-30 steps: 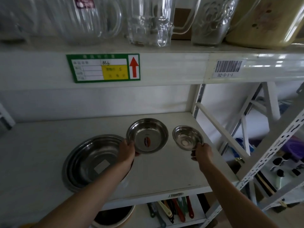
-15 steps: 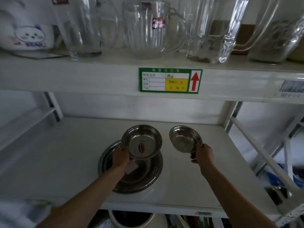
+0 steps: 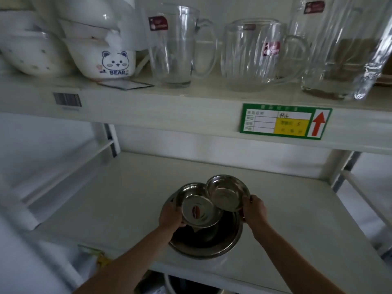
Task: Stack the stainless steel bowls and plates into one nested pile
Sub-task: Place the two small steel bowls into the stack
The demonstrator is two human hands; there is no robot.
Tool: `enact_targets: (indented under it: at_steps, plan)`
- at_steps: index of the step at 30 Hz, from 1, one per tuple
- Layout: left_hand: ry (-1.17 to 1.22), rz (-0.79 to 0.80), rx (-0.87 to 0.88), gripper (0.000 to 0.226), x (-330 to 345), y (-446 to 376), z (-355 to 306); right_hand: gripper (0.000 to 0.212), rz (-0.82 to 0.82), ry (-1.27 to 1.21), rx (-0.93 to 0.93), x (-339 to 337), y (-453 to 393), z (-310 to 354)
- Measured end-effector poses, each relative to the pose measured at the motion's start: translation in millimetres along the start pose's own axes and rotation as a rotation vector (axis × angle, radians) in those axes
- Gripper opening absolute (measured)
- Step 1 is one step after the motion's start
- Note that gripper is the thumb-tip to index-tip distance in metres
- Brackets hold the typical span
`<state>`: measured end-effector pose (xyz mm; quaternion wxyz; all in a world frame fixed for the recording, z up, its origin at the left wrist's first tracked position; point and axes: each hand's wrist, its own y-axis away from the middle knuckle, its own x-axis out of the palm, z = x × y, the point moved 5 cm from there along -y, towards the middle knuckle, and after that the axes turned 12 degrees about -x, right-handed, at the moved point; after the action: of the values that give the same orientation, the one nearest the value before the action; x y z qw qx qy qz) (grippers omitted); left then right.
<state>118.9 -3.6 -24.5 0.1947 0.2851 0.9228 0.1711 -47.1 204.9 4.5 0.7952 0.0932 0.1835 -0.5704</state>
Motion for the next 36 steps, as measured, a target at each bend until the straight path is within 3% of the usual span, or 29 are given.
enact_targets:
  at_steps: [10,18,22,24,28,32,36]
  plan:
    - [-0.336,-0.019,0.059,0.026,-0.6,-8.1,6.4,0.033,0.178,0.195,-0.007,41.4,11.9,14.5]
    - [-0.482,0.096,0.011,0.031,2.1,-12.6,8.6,0.033,0.243,0.375,-0.007,59.0,11.5,7.4]
    - [-0.599,0.166,-0.019,0.05,-3.8,-17.2,10.5,0.034,0.298,0.431,-0.035,67.3,11.5,3.3]
    - [-0.617,0.183,-0.034,0.049,-7.1,-18.3,9.2,0.026,0.326,0.481,-0.051,70.1,10.9,2.0]
    - [-0.716,0.133,0.103,0.012,-13.2,-15.6,-0.7,0.014,0.355,0.559,-0.113,75.7,11.3,3.1]
    - [-0.833,0.027,0.281,0.026,-19.7,-13.8,-11.7,0.013,0.375,0.624,-0.165,80.4,12.5,3.6]
    - [-0.804,-0.028,0.368,0.017,-23.8,-16.7,-16.2,0.023,0.393,0.686,-0.216,82.3,11.2,6.3]
